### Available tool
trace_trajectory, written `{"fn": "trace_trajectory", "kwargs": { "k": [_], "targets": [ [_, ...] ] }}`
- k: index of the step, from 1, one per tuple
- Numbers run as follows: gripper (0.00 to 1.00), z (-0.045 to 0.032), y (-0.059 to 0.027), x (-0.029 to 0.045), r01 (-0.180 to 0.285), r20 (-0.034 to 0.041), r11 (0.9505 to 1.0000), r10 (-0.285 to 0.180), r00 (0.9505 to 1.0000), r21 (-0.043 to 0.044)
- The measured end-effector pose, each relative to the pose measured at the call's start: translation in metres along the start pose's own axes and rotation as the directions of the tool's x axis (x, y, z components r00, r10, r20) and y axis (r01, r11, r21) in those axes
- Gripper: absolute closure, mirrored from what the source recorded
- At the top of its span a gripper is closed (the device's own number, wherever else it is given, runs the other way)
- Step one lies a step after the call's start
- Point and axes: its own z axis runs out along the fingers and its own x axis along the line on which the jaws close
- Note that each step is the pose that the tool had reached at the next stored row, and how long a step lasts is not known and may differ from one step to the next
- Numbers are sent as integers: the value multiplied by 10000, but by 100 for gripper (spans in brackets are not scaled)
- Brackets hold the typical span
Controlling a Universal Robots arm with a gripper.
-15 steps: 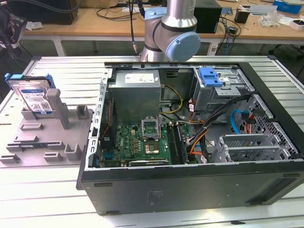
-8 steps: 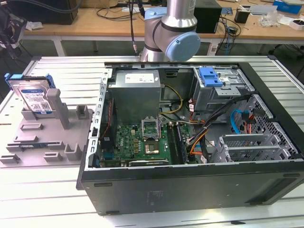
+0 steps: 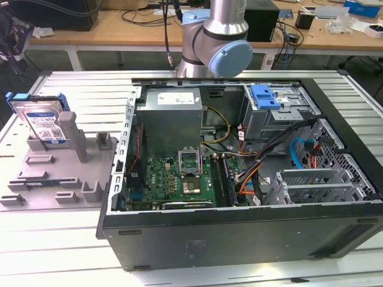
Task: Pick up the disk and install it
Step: 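Pick up the disk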
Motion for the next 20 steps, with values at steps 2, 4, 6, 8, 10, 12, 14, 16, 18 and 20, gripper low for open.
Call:
{"fn": "trace_trajectory", "kwargs": {
  "k": [2,4,6,8,10,12,14,16,18,20],
  "targets": [
    [89,0,0,0,0,0,10000,0,10000,0],
    [89,0,0,0,3,-2,10000,-3,10000,1],
    [89,0,0,0,82,-8,10000,-82,10000,1],
    [89,0,0,0,413,-27,9991,-413,9991,1],
    [89,1,0,0,751,-45,9972,-751,9972,-2],
    [89,0,0,0,1142,-69,9935,-1142,9934,-7],
    [89,1,0,0,1499,-94,9887,-1499,9887,-13],
    [89,1,0,0,2130,-152,9771,-2130,9769,-26],
    [89,1,0,0,2621,-199,9650,-2622,9648,-39],
    [71,1,0,0,3042,-244,9526,-3042,9523,-53]
  ]
}}
